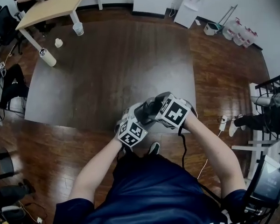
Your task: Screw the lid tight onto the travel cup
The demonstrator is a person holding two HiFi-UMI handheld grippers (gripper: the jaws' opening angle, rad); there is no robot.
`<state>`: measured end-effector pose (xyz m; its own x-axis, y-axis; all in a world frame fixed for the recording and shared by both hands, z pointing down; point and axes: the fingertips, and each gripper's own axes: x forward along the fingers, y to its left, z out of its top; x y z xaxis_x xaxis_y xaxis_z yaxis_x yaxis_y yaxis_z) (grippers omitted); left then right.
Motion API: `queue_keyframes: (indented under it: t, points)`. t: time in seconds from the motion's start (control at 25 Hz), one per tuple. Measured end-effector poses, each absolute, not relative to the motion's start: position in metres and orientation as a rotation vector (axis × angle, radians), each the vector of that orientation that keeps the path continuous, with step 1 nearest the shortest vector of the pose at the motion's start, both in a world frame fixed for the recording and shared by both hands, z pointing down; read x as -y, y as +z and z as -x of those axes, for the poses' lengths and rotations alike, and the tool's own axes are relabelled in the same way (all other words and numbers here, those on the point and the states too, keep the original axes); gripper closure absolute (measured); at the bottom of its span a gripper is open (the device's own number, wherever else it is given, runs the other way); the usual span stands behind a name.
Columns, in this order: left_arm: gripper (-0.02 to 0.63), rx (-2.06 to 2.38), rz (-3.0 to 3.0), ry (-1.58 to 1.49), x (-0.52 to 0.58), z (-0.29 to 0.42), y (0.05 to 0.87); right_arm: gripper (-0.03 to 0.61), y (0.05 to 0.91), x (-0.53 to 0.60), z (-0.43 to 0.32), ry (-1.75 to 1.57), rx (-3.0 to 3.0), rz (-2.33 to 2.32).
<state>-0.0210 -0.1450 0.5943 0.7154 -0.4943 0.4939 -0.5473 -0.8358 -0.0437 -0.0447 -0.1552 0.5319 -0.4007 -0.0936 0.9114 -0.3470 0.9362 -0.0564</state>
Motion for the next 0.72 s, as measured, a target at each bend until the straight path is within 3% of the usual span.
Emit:
queue_keyframes:
  t: [0.24, 0.48, 0.72]
  points:
    - [0.215, 0.598, -2.873, 0.894, 0.139, 0.023, 0.608, 0.242, 0.526, 0.145, 0.059, 0.057, 1.987, -0.024]
    - [0.227, 0.887, -2.796, 0.783, 0.158, -0.007, 0.616, 0.242, 0.548, 0.156, 0.007, 0.348, 1.877, -0.404]
    - [0.224, 0.992, -2.709, 0.734, 0.152, -0.001, 0.6, 0.242, 0.53, 0.157, 0.029, 0.279, 1.999, -0.392]
